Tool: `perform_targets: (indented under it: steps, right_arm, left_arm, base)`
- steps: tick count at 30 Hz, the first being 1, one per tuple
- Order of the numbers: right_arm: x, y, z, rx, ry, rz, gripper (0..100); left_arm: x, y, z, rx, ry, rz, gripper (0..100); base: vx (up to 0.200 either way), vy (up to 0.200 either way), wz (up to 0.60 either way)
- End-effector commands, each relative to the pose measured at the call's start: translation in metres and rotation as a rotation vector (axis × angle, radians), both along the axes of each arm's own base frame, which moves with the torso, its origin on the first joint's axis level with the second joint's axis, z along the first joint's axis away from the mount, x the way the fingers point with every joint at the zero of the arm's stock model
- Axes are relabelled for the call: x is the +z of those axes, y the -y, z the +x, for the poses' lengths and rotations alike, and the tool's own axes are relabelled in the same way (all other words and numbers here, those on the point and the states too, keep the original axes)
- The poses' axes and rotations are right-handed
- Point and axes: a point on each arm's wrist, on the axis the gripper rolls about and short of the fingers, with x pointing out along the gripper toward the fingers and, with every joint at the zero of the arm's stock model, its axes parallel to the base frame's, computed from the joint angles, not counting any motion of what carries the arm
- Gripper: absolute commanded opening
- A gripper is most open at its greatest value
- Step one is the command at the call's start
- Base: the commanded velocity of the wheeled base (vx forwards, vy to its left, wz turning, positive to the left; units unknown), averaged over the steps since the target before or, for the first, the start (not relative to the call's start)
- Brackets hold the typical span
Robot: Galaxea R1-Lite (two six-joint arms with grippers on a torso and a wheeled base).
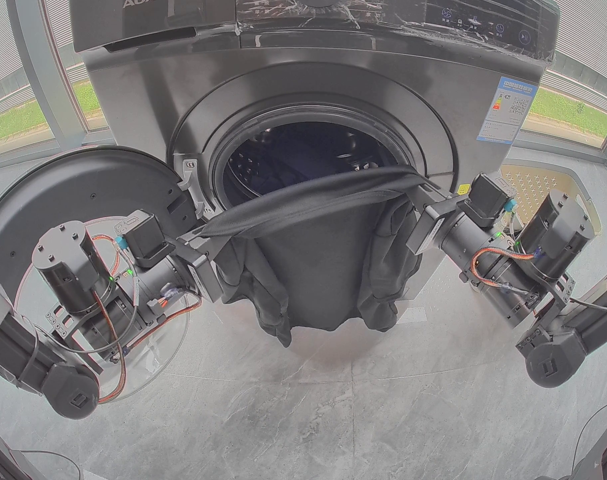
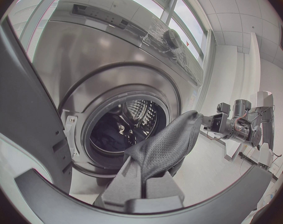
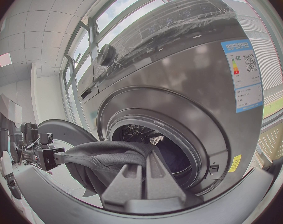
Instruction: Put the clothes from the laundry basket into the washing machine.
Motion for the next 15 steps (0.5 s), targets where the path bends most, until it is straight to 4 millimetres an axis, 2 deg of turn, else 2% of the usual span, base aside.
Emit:
perform_targets:
  steps: [1,8,15]
  right_arm:
    - [0.007,0.006,-0.001,-0.013,0.019,0.014,0]
    - [0.006,0.009,-0.001,-0.021,0.014,0.010,0]
    - [0.008,0.009,-0.002,-0.022,0.018,0.013,0]
  left_arm:
    - [0.010,0.001,0.005,0.008,0.041,-0.027,0]
    - [0.023,-0.001,0.010,0.031,0.097,-0.064,0]
    - [0.021,-0.001,0.010,0.030,0.093,-0.059,0]
  base:
    - [0.000,0.000,0.00]
    - [0.000,0.000,0.00]
    - [0.000,0.000,0.00]
